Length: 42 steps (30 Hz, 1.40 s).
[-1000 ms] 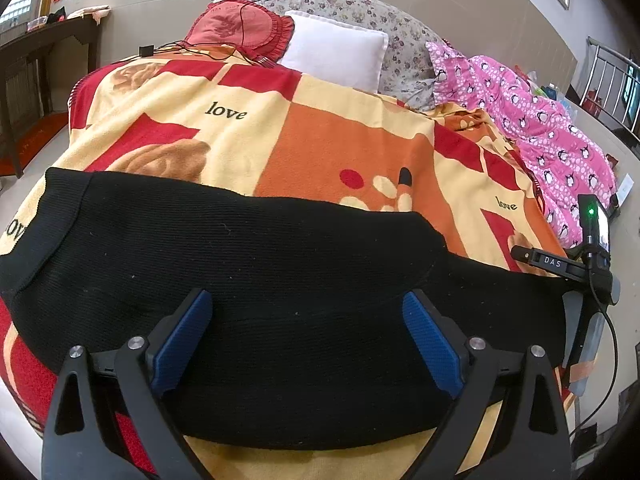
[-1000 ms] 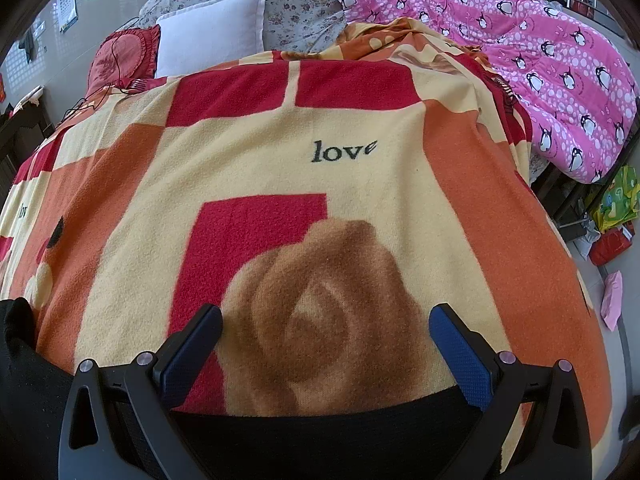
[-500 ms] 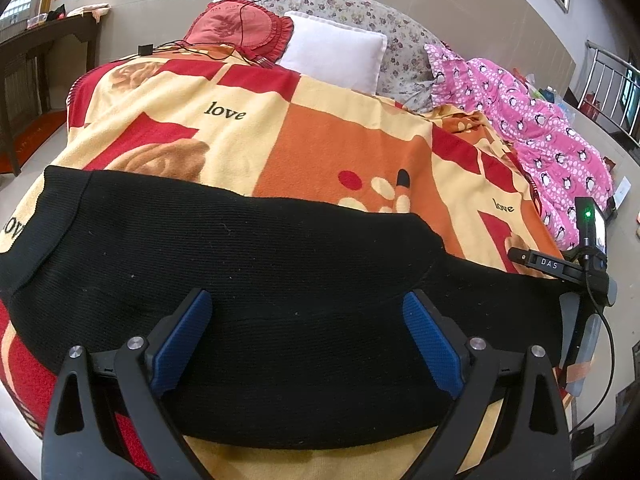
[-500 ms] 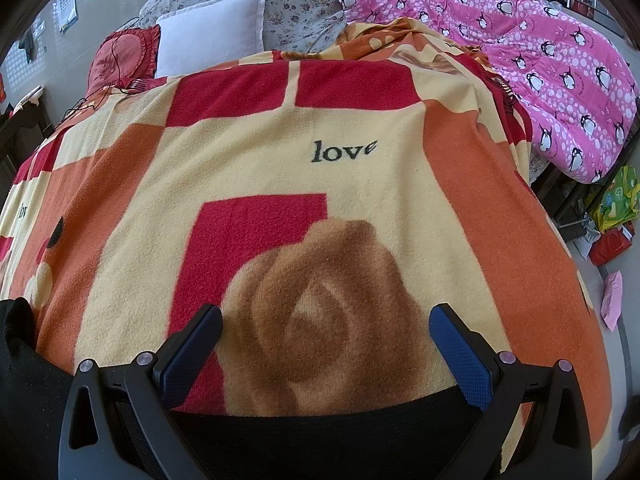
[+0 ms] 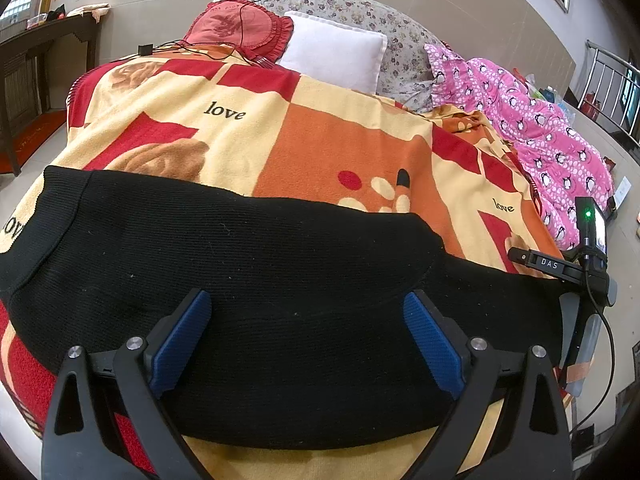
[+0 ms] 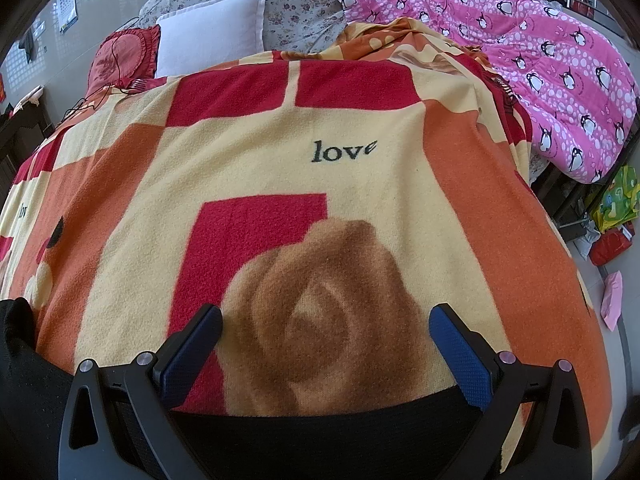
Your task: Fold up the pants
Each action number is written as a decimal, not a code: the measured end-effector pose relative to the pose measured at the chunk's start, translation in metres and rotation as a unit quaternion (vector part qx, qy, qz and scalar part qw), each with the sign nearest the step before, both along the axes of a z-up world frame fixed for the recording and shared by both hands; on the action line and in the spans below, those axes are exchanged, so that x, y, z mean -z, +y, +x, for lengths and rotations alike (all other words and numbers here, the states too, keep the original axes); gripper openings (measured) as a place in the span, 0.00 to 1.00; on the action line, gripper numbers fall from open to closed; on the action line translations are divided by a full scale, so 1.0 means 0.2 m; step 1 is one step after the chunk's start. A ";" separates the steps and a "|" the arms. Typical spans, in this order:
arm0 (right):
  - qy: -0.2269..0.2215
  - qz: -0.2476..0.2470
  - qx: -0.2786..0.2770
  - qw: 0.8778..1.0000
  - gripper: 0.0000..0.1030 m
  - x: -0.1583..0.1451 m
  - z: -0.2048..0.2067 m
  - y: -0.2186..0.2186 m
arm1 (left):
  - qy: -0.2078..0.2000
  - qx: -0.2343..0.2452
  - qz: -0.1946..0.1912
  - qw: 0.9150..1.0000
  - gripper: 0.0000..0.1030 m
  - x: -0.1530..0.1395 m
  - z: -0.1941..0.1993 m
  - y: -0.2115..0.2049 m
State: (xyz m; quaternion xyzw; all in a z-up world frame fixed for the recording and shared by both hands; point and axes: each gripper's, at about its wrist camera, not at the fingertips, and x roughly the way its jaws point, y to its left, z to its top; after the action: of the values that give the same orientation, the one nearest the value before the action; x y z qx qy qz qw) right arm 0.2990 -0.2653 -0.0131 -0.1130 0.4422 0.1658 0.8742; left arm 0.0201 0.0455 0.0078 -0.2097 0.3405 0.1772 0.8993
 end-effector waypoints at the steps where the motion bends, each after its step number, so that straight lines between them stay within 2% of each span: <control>1: 0.000 0.000 0.000 1.000 0.99 0.00 -0.01 0.00 | 0.000 0.000 0.000 1.000 0.94 0.00 0.00 0.00; 42: 0.000 0.000 0.000 1.000 0.99 0.00 0.00 0.00 | -0.001 0.001 -0.002 1.000 0.96 0.00 0.00 0.01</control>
State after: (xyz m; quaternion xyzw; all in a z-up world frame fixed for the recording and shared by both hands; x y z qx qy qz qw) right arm 0.2982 -0.2655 -0.0133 -0.1130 0.4424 0.1656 0.8741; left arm 0.0195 0.0466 0.0081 -0.2113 0.3400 0.1758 0.8994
